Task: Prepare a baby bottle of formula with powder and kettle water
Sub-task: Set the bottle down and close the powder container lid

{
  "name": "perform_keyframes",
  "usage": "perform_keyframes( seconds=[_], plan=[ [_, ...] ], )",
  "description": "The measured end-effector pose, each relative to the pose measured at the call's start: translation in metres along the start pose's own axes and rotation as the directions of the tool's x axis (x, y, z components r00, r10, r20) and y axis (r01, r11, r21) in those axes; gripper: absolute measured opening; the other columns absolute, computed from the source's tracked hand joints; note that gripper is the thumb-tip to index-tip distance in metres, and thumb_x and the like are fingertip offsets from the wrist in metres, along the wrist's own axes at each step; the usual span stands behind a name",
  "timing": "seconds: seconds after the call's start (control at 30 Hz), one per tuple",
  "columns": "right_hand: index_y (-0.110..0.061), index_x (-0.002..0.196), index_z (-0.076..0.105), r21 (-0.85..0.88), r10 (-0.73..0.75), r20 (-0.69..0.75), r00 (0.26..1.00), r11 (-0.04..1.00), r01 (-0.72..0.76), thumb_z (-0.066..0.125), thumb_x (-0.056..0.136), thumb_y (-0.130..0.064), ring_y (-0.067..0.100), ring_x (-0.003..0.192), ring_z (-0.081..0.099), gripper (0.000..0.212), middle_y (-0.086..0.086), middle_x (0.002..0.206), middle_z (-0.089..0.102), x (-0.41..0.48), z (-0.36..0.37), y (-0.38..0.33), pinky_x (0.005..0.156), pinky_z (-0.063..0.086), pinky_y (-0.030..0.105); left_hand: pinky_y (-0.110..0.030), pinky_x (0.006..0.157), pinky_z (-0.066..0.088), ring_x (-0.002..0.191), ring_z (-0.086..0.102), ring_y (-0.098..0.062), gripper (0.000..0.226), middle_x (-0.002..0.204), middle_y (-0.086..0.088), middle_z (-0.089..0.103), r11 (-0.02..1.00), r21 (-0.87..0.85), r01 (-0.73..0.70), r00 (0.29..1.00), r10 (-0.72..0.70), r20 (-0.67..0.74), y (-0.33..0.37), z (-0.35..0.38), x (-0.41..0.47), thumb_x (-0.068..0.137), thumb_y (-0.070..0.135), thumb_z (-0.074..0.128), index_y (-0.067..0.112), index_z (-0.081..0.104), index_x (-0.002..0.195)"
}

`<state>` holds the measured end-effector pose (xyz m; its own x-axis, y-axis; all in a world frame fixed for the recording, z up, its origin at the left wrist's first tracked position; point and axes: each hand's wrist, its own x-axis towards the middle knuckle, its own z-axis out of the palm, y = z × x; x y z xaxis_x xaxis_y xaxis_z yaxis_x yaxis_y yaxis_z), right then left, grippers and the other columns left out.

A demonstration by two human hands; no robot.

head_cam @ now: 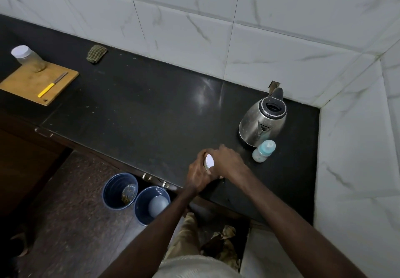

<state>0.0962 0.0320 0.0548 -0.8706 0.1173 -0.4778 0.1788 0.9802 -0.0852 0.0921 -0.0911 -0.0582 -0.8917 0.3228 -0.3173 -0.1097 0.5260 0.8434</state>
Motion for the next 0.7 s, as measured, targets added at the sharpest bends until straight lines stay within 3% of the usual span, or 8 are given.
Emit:
perform_keyframes(
  seconds=[0.13,0.27,0.4,0.57,0.7],
  plan=[
    [-0.017,0.138,0.058,0.012,0.057,-0.073,0.996,0.998,-0.056,0.072,0.092,-0.038,0.034,0.119,0.065,0.052,0.016,0.131,0.063,0.004,0.002,-0.006,0.091,0.053,0.039,-0.001,0.083,0.041,0.112,0.060,-0.002,0.097,0.127,0.018,0.062,0.999,-0.031,0.022,0.999,-0.021,0.034,0.005,-0.003,-0.002,0.067,0.045,0.094,0.038,0.041,0.148],
    [-0.016,0.128,0.069,-0.016,0.140,-0.085,0.987,0.990,-0.141,0.067,0.094,-0.056,0.030,0.120,0.067,0.053,0.011,0.128,0.068,0.012,-0.006,-0.004,0.089,0.053,0.034,-0.019,0.093,0.048,0.117,0.064,-0.005,0.100,0.128,0.016,0.065,0.997,-0.058,0.041,0.998,-0.038,0.059,0.009,-0.003,-0.003,0.060,0.050,0.094,0.042,0.042,0.144],
    [-0.022,0.138,0.062,-0.015,0.057,-0.048,0.997,0.998,-0.058,0.070,0.092,-0.039,0.033,0.118,0.066,0.049,0.017,0.133,0.060,0.007,0.004,-0.009,0.093,0.054,0.037,-0.021,0.095,0.047,0.122,0.062,-0.012,0.098,0.136,0.008,0.064,0.999,-0.038,0.010,0.999,-0.008,0.048,0.007,-0.001,-0.004,0.063,0.060,0.083,0.036,0.040,0.148],
    [-0.018,0.126,0.068,0.013,0.182,-0.135,0.974,0.983,-0.182,0.067,0.093,-0.026,0.027,0.111,0.069,0.034,0.015,0.124,0.066,0.008,0.015,-0.017,0.087,0.056,0.034,-0.022,0.093,0.044,0.120,0.061,-0.013,0.098,0.134,0.005,0.064,0.999,-0.045,-0.014,1.000,0.015,0.027,0.015,-0.001,-0.007,0.065,0.074,0.058,0.028,0.043,0.150],
    [-0.014,0.126,0.064,0.167,0.293,-0.141,0.946,0.949,-0.269,0.070,0.091,-0.029,0.027,0.114,0.069,0.038,0.012,0.122,0.068,0.007,0.017,-0.011,0.088,0.056,0.034,-0.023,0.096,0.045,0.123,0.060,-0.014,0.094,0.139,0.000,0.063,1.000,-0.025,-0.016,0.999,0.017,0.037,0.021,0.003,0.001,0.071,0.073,0.058,0.028,0.041,0.151]
  ],
)
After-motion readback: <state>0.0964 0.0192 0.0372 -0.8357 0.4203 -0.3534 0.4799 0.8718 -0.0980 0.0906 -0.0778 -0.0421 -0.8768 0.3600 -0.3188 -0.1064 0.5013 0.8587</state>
